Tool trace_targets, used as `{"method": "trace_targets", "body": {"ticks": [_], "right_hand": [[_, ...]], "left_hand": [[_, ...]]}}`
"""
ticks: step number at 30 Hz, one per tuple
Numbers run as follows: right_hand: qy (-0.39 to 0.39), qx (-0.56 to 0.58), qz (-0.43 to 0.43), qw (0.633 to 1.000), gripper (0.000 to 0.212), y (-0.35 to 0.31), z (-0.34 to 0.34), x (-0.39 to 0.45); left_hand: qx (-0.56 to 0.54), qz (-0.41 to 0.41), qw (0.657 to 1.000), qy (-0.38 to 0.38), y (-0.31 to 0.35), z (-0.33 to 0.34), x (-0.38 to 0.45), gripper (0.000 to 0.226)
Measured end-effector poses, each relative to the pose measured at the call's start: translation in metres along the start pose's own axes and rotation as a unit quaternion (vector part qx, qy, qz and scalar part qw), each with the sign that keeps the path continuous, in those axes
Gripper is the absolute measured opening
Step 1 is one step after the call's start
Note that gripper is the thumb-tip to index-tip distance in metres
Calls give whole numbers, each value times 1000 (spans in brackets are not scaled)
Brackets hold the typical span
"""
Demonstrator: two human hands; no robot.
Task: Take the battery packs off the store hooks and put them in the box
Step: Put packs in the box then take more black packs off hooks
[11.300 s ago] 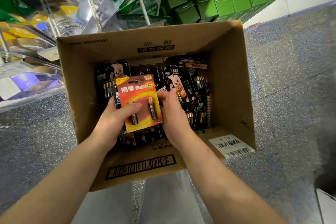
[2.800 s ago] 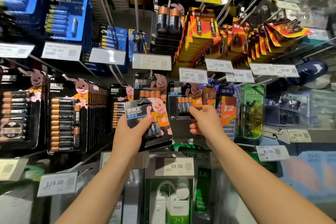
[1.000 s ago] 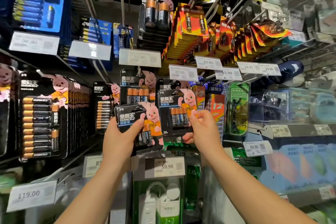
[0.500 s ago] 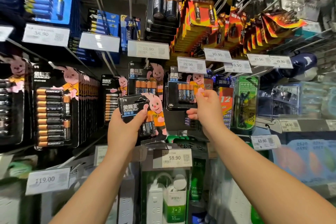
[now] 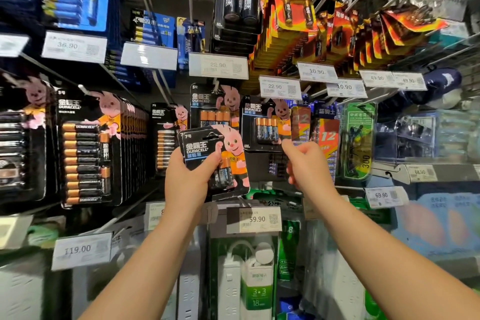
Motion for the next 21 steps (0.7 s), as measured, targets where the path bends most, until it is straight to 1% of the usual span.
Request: {"method": "trace_targets", "body": {"ticks": [2, 4, 7, 12, 15, 19, 21], "right_hand": [[-23, 24, -7, 999, 37, -2, 3, -19], [-71, 22, -37, 997, 24, -8, 13, -34], [-114, -2, -92, 989, 19, -18, 21, -43], [-114, -1, -103, 988, 19, -19, 18, -43], [-89, -17, -110, 990, 14, -17, 20, -44], [-66, -38, -121, 990, 14, -12, 24, -43], [-62, -56, -129, 988, 14, -10, 25, -41]], "left_hand": [[6, 9, 1000, -3, 1, 3, -1, 24], [15, 18, 1000, -7, 2, 7, -4, 29], [16, 23, 999, -22, 2, 14, -7, 38], [-8, 18, 999, -35, 1, 17, -9, 38], [-16, 10, 999, -32, -1, 17, -11, 38], [-5, 20, 999, -38, 0, 16, -11, 36], [-3, 9, 999, -40, 0, 14, -11, 36]]}}
Point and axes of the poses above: each hand's wrist, its own x-axis towards the middle knuckle, its own z-axis out of the palm, y = z × x, the point moved 1 cm from there along x, towards the middle knuckle, and after that the axes turned 5 degrees about -x, right-handed, at the moved point
